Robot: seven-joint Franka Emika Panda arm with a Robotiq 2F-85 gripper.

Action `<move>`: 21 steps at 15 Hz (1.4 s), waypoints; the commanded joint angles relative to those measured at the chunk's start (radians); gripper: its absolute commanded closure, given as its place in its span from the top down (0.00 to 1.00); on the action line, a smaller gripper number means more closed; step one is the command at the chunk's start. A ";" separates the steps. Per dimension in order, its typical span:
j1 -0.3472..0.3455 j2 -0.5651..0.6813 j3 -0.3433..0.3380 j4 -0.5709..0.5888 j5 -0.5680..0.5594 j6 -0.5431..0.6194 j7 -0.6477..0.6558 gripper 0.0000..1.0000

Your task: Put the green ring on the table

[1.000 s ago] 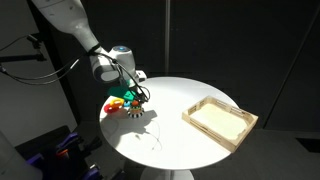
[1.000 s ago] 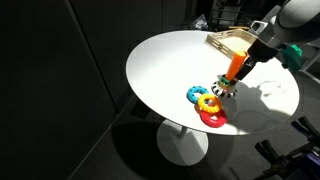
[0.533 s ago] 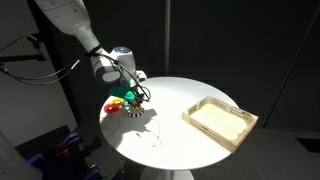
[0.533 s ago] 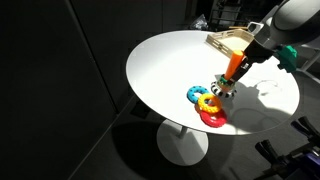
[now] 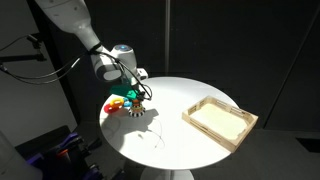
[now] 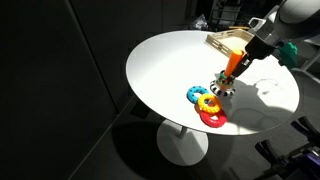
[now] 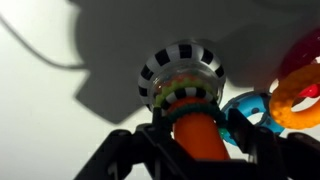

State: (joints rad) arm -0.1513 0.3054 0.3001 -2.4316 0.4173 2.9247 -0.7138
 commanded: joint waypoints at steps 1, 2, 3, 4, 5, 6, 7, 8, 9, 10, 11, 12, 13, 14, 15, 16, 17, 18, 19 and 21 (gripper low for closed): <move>-0.049 -0.058 0.051 -0.010 0.009 0.001 0.001 0.42; -0.055 -0.072 0.059 -0.010 0.018 -0.002 -0.003 0.42; -0.057 -0.089 0.064 -0.011 0.026 -0.004 -0.006 0.42; -0.055 -0.105 0.064 -0.013 0.044 -0.005 -0.019 0.42; -0.059 -0.121 0.071 -0.013 0.055 -0.007 -0.021 0.42; -0.059 -0.140 0.074 -0.014 0.069 -0.011 -0.022 0.42; -0.058 -0.157 0.076 -0.015 0.082 -0.013 -0.024 0.42; -0.057 -0.175 0.080 -0.016 0.096 -0.016 -0.026 0.42; -0.056 -0.191 0.082 -0.016 0.109 -0.017 -0.027 0.42; -0.055 -0.209 0.084 -0.016 0.124 -0.019 -0.030 0.42; -0.054 -0.225 0.086 -0.015 0.141 -0.021 -0.033 0.42; -0.053 -0.240 0.085 -0.013 0.155 -0.022 -0.033 0.42; -0.052 -0.256 0.083 -0.012 0.165 -0.023 -0.033 0.42; -0.051 -0.274 0.078 -0.012 0.175 -0.023 -0.032 0.42; -0.052 -0.290 0.073 -0.013 0.184 -0.024 -0.031 0.42; -0.051 -0.303 0.066 -0.017 0.185 -0.023 -0.024 0.42; -0.053 -0.314 0.055 -0.027 0.173 -0.023 -0.011 0.42; -0.056 -0.321 0.045 -0.038 0.166 -0.021 -0.006 0.42; -0.061 -0.326 0.034 -0.050 0.161 -0.022 -0.003 0.42; -0.076 -0.329 0.012 -0.081 0.163 -0.032 -0.003 0.42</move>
State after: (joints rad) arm -0.2025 0.0105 0.3358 -2.4632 0.5752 2.9208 -0.7143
